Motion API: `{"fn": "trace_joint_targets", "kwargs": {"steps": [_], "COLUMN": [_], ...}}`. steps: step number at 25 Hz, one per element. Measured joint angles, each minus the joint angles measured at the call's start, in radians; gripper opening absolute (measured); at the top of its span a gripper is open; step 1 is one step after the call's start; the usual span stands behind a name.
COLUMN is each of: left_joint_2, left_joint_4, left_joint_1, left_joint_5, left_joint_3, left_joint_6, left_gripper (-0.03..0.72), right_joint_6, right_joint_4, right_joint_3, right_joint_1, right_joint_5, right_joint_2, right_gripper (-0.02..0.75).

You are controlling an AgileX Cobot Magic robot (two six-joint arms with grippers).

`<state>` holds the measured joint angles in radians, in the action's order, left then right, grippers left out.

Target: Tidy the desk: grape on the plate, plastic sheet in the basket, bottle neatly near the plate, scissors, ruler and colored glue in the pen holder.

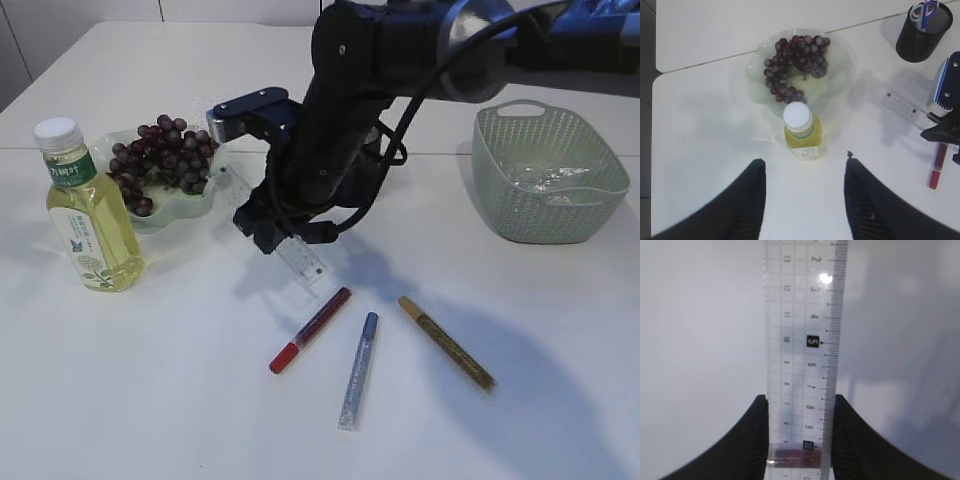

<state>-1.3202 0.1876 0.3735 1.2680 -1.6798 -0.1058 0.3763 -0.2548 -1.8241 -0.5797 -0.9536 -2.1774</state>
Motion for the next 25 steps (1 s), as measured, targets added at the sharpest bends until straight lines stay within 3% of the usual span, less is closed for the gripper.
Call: {"fn": "trace_joint_targets", "kwargs": {"steps": [18,25], "left_joint_2": [0.0,0.0], "left_joint_4": [0.044,0.045], "left_joint_1": [0.0,0.0], "left_joint_5": [0.0,0.0], "left_joint_3": [0.0,0.0], "left_joint_6": [0.0,0.0], "left_gripper": [0.371,0.371], "right_joint_6": [-0.036,-0.051], "right_joint_4": [0.056,0.056], "right_joint_3": [0.006,0.139], "right_joint_1": [0.016,0.083], "right_joint_5": [0.486,0.702], "right_joint_2": [0.018,0.03], "right_gripper": [0.262,0.262]}}
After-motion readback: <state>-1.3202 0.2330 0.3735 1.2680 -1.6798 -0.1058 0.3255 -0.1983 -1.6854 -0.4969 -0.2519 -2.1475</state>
